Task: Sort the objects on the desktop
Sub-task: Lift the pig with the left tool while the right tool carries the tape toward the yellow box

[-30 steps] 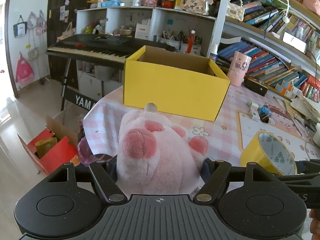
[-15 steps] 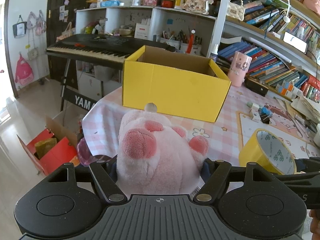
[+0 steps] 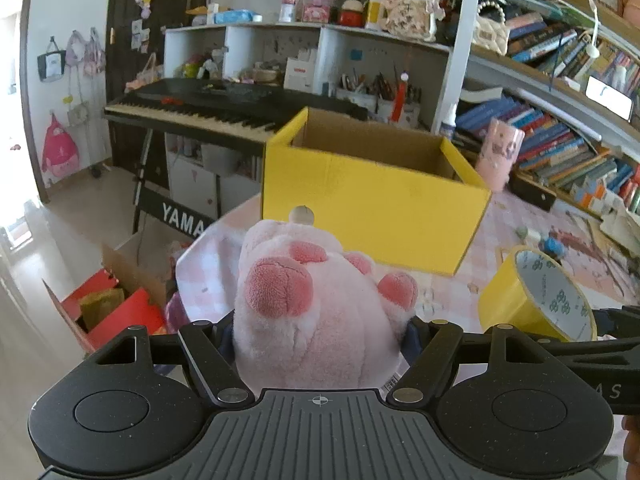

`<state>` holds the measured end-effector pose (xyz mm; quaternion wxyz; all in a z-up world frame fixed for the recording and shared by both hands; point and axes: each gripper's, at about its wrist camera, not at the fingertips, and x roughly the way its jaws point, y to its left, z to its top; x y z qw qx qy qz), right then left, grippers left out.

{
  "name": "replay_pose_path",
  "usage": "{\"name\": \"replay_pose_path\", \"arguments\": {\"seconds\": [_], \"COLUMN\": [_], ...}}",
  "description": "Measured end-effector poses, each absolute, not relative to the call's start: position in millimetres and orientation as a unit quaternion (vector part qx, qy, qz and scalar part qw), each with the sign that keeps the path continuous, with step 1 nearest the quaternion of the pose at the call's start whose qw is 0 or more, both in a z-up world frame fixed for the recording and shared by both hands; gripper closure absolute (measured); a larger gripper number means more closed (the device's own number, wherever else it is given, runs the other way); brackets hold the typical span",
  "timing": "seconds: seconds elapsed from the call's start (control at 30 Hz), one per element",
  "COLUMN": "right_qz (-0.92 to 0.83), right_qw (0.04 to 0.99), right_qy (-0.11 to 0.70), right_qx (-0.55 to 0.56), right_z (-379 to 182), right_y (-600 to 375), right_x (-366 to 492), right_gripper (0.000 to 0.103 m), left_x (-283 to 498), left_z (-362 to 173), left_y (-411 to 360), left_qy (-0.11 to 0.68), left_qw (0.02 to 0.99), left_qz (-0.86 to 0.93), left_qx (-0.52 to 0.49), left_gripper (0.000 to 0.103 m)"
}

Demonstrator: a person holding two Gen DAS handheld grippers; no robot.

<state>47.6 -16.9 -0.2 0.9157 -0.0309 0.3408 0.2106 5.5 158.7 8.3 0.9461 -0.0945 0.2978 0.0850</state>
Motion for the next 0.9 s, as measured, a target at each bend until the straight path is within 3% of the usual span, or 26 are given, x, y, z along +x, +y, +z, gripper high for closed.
{"name": "replay_pose_path", "arguments": {"seconds": [0.53, 0.9], "right_qz": [0.239, 0.267], "right_qw": [0.940, 0.934], "right_qy": [0.242, 0.231], "right_qx": [-0.035, -0.060], "right_z": [57, 67], "right_y": [-16, -19], "right_x": [138, 205], "right_gripper": [0.021, 0.021], "left_x": [93, 146], "left_z": [57, 60], "left_y": [152, 146], "left_qy": [0.217, 0.213], "left_qw": [0.971, 0.971], "left_qz": [0.082, 0.095], "left_qx": [-0.058, -0.050], "left_gripper": [0.028, 0.028]}}
